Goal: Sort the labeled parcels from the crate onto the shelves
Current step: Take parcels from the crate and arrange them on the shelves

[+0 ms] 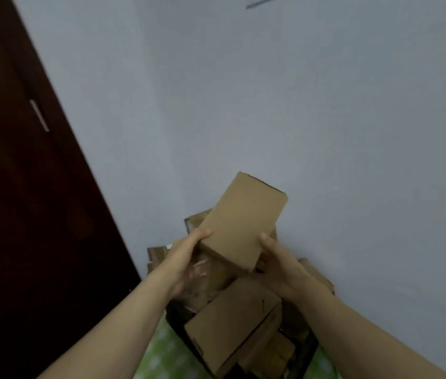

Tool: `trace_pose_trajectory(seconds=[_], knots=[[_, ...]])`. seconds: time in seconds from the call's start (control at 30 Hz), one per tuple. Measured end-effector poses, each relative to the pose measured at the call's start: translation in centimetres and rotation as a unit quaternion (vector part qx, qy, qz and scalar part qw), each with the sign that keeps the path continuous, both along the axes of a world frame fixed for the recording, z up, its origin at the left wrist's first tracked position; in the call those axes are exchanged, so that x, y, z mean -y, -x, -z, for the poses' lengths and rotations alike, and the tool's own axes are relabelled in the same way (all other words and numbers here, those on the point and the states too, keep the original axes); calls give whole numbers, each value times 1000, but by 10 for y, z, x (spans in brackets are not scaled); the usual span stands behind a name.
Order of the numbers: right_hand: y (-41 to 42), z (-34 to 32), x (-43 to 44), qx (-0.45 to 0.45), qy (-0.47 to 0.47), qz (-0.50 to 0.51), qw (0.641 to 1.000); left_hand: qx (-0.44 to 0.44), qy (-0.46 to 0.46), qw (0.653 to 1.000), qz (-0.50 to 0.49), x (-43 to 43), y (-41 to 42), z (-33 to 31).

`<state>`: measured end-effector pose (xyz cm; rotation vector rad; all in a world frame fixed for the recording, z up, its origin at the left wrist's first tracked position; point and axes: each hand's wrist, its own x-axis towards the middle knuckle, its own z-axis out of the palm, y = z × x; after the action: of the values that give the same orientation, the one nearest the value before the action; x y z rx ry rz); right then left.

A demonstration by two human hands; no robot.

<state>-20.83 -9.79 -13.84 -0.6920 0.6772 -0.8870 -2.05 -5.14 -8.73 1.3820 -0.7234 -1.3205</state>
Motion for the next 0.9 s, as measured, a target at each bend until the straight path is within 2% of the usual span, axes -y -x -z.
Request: trace_pose_trajectory(seconds=[0.07, 0.1, 0.17, 0.23, 0.3, 0.37, 0.43, 0.53, 0.63, 0.7, 0.77, 0.83, 0.9], knots=[[-37, -9, -18, 25, 14, -30, 999, -16, 4, 999, -32, -34, -25, -5], [-57, -13, -28, 10, 29, -34, 999, 8, 3, 998, -56, -50, -40, -6], [-97, -20, -48, -43, 68, -12, 997, 149, 0, 982, -114, -82, -70, -7], [-137, -26, -74, -86, 98, -7, 991, 299, 23, 940, -164, -119, -90, -14], [-173, -33, -105, -142, 151, -7, 978, 377, 87, 901, -199, -151, -104, -21], [-202, -38, -136, -172, 215, -17, 961, 349, 114, 905, -213, -178, -115, -28], [-227, -40, -163, -160, 264, -64, 949, 305, 112, 922, -212, -203, -129, -33], [-255, -42, -193, -156, 325, -122, 925, 281, 97, 927, -231, -239, -161, -36], [-279, -50, -220, -183, 412, -142, 881, 301, 78, 913, -263, -264, -188, -33], [-291, -58, -240, -189, 482, -153, 842, 282, 47, 909, -304, -277, -198, -34], [-298, -64, -260, -183, 539, -188, 800, 224, 3, 907, -356, -291, -209, -38], [-303, -68, -275, -169, 580, -220, 766, 161, 9, 908, -387, -307, -224, -37], [-307, -70, -281, -140, 583, -245, 762, 120, 35, 909, -397, -322, -234, -35]])
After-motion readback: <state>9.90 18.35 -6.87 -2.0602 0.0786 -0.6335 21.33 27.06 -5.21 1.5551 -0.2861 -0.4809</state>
